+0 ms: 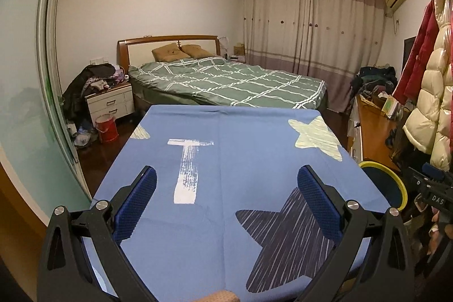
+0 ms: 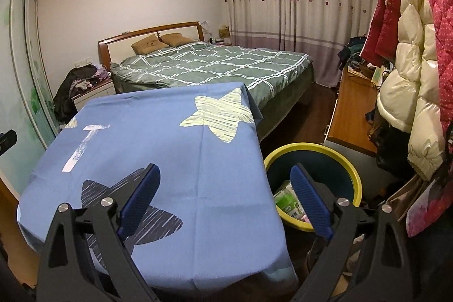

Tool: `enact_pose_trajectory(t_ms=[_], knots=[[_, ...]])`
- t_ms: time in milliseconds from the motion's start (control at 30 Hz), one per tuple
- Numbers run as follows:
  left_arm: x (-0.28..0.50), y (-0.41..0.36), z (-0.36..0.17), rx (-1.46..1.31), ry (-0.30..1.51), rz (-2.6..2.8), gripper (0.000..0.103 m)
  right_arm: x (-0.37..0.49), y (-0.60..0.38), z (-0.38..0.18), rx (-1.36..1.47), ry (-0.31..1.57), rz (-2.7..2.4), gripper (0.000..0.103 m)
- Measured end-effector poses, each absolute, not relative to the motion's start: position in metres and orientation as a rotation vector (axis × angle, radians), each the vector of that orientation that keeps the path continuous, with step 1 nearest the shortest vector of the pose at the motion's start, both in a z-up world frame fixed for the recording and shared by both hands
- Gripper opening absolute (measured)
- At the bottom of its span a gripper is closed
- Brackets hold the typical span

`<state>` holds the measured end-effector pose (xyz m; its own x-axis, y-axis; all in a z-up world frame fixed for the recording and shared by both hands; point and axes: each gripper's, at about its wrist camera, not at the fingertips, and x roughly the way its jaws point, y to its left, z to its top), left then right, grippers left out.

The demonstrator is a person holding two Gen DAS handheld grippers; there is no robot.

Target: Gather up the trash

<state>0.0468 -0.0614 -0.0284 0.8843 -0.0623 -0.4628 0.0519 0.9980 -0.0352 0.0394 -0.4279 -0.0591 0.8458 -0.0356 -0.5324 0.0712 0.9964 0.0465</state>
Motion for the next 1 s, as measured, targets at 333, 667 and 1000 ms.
enact_pose_trajectory(t_ms=[333, 667, 1000], knots=[[0.0461, -0.0660, -0.0268, -0.019, 0.483, -0.063, 0.098, 0.0367, -0.4285, -0.0605, 0.069, 0.560, -0.059, 0.089], [0.0458, -0.0670, -0.0265, -0.020, 0.484, -0.065, 0.098, 0.0345, -0.4292, -0.0593, 0.073, 0.556, -0.060, 0.089], [0.0455, -0.0715, -0.0279, -0.011, 0.491, -0.074, 0.098, 0.0338, -0.4311, -0.0579, 0.081, 0.554, -0.067, 0.089]])
